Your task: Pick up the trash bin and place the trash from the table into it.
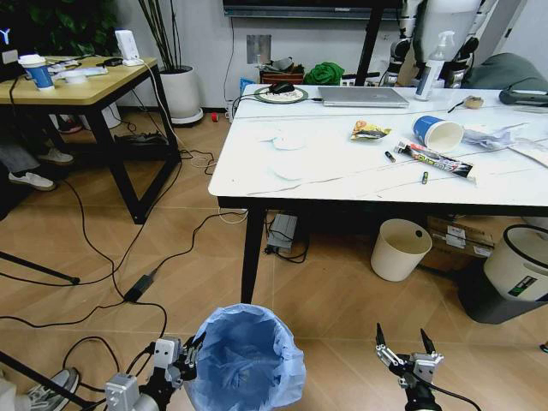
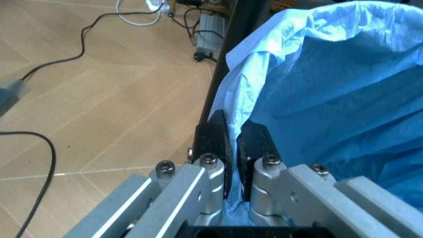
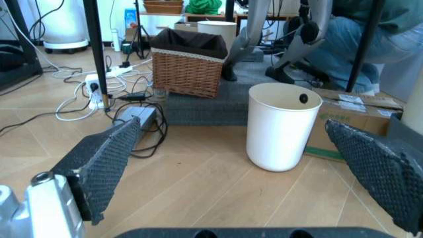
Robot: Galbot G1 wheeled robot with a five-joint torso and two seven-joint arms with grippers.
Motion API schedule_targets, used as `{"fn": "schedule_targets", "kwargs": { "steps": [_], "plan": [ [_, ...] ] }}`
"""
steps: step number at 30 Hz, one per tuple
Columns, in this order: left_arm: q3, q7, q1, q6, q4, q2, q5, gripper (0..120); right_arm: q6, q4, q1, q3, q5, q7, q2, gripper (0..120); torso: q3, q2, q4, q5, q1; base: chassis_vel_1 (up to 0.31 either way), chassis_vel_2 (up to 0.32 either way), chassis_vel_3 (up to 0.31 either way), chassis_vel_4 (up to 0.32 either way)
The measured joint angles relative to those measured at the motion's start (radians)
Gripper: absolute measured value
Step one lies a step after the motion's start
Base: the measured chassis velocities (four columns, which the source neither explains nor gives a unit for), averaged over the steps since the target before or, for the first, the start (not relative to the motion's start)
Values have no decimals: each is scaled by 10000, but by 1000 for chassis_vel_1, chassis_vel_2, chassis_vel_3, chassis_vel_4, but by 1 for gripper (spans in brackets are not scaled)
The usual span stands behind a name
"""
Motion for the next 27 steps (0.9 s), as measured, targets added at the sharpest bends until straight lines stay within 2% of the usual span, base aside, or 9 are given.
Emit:
{"fn": "schedule_targets", "kwargs": {
  "steps": [9,27],
  "plan": [
    [89,316,-57,-121,175,-202,343,0,2,23,-50,40,21,8,-58,100,47,94,0,1,45,0,0,0,0],
    [75,569,-57,-176,319,-475,259,0,-15,98,-33,36,156,18,-237,100,614,975,0,2,359,0,0,0,0]
  ]
}}
